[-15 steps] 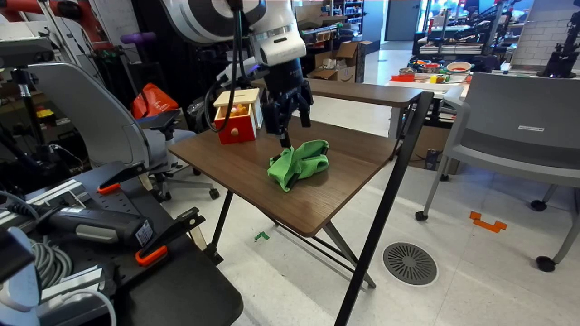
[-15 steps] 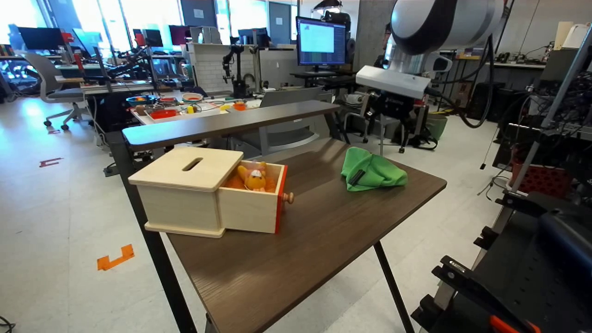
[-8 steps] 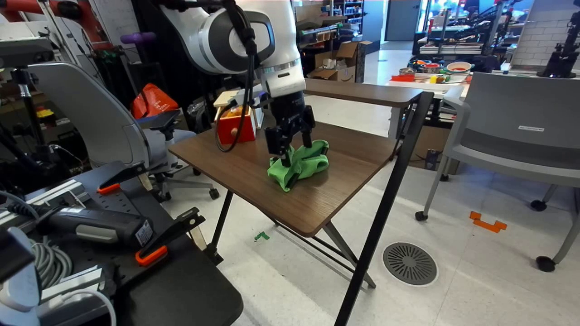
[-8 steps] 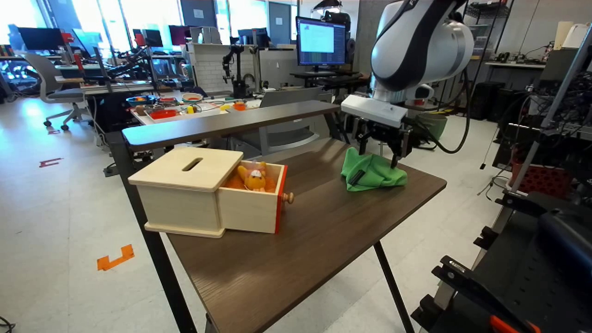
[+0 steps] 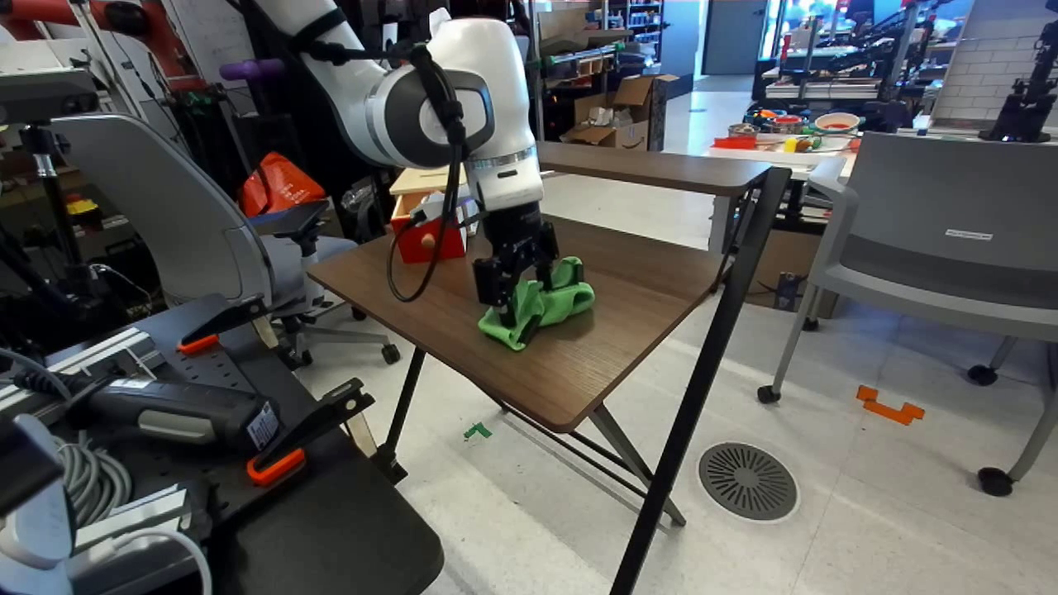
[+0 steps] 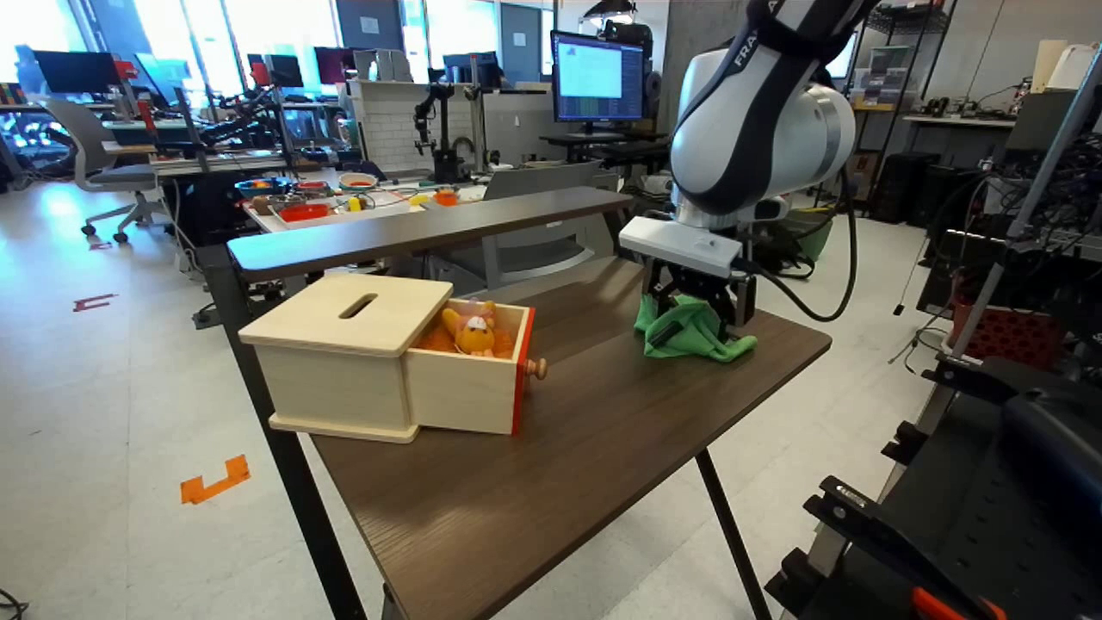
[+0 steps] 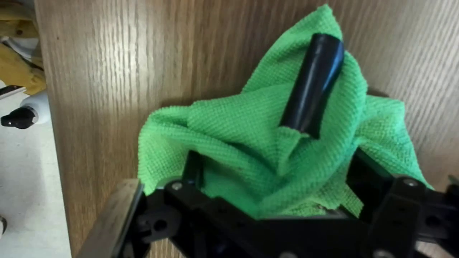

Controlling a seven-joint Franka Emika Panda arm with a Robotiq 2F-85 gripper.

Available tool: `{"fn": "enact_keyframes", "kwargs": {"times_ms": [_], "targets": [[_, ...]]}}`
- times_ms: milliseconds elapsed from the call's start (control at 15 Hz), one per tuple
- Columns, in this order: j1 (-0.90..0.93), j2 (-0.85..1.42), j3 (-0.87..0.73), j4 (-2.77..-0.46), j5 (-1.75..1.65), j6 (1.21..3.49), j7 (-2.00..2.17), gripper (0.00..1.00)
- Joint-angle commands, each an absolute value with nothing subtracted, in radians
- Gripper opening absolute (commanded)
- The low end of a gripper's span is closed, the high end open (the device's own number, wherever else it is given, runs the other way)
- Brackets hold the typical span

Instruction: Move the green towel forwards

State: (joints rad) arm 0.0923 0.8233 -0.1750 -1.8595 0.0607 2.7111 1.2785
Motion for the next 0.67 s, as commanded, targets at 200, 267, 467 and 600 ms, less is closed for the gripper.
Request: {"fn": "enact_keyframes", "kwargs": {"times_ms": [200, 267, 467, 600], "targets": [[0.110, 0.781, -0.120, -1.948, 0.092, 2.733, 1.204, 1.00], [0.113, 0.761, -0.108, -1.977, 0.092, 2.739, 1.186, 1.00], [0.121, 0.725, -0.071, -2.040, 0.099, 2.738, 1.135, 1.00], [0.135, 0.713, -0.051, -2.071, 0.100, 2.738, 1.112, 1.00]]}}
